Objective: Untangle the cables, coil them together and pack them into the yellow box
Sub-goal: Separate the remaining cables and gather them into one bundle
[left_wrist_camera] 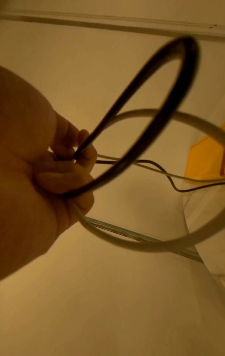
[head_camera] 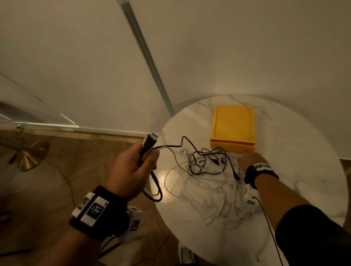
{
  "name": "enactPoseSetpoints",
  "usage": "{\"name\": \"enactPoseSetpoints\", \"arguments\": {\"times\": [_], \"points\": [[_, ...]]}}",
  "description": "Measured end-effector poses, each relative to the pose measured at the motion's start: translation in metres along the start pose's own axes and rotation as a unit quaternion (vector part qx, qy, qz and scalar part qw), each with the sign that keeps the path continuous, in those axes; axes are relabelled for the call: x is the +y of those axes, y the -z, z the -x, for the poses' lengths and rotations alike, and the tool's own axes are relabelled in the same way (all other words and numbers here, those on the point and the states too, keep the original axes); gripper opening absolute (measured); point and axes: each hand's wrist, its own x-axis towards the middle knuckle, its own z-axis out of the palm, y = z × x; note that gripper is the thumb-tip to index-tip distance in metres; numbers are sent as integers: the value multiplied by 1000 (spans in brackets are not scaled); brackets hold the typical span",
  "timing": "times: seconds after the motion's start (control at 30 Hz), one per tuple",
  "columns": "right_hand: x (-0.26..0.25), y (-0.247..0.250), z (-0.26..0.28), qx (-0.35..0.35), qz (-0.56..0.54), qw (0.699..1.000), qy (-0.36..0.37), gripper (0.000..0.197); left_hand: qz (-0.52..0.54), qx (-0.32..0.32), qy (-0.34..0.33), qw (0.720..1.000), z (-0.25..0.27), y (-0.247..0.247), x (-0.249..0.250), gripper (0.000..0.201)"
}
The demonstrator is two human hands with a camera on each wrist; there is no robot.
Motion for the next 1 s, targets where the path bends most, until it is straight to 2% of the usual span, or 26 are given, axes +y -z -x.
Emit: {"name": "enactPoseSetpoints", "arguments": {"times": [0.13, 0.17, 0.2, 0.33, 0.43, 0.5, 0.57, 0.7, 0.77, 0.8, 0.9, 1.0], "points": [[-11, 1, 8, 17, 35, 999, -7, 35, 4, -8, -22, 1000, -9, 3, 10, 32], [-11, 2, 9, 16, 21, 1000, -3, 23, -7, -8, -33, 999, -11, 3, 11, 34], [-11, 4, 11, 16, 0, 1000, -8, 19, -19, -6, -44, 999, -13, 4, 12, 36], [-5, 16, 24, 43, -93, 994, -25, 24, -34, 10, -66, 997, -19, 3, 17, 38], [6, 25, 38, 82, -206, 975, -26, 30, -53, 22, -51, 997, -22, -3, 20, 39], [15, 35, 50, 100, -347, 932, -38, 25, -54, 39, -30, 997, -23, -9, 25, 40], [26, 47, 63, 94, -472, 875, -56, 18, -44, 57, -11, 997, -23, -16, 31, 33], [42, 75, 98, 58, -618, 782, -51, 9, 4, 71, 4, 997, -21, -28, 45, 27], [46, 92, 118, 51, -659, 750, -27, 16, 57, 64, 11, 996, -21, -37, 48, 30], [46, 101, 130, 55, -663, 747, -6, 19, 93, 58, 12, 994, -21, -42, 50, 32], [35, 132, 174, 64, -649, 753, 86, 34, 176, 31, 7, 984, -19, -58, 63, 30], [8, 162, 233, 78, -600, 767, 211, 32, 216, -16, -4, 976, -11, -74, 86, 30]]}}
